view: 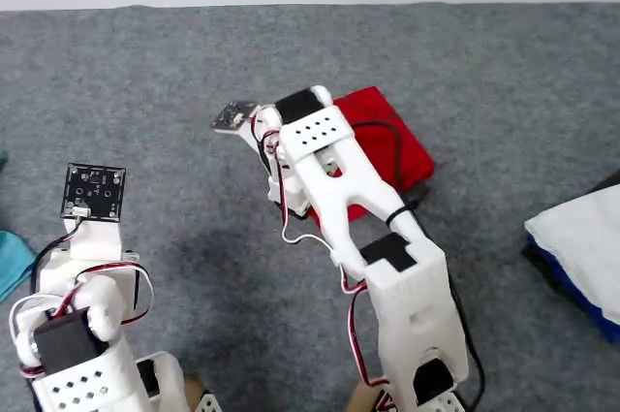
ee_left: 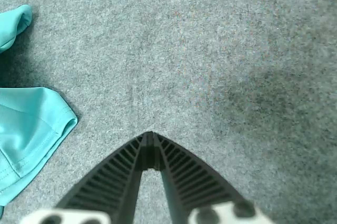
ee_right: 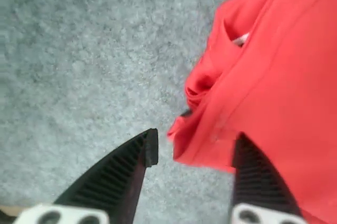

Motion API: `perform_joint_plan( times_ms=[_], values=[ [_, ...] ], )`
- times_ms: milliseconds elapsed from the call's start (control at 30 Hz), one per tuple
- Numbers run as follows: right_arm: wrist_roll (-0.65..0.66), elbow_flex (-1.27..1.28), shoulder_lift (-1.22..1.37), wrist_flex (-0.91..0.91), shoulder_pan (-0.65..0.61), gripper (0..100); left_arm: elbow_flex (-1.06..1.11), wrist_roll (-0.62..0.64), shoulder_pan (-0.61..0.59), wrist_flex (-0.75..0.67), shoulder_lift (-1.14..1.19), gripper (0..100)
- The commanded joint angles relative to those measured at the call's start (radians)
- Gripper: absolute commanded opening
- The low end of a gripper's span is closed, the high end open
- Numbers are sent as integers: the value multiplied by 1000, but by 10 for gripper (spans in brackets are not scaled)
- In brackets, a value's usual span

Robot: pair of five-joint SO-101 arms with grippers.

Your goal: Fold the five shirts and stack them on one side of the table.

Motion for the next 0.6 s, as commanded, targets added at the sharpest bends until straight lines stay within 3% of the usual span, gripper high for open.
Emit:
perform_joint_plan(
  times_ms=[0, 433, 567],
  values=[
    [-6, -5, -10, -15, -1, 138, -13, -11, 2, -2, -14, 5],
    [-6, -5, -2, -15, 25, 121, -13, -11, 2, 0, -14, 5],
    [0, -5, 16, -10, 53, 66, -13, -11, 2, 0, -14, 5]
  ],
)
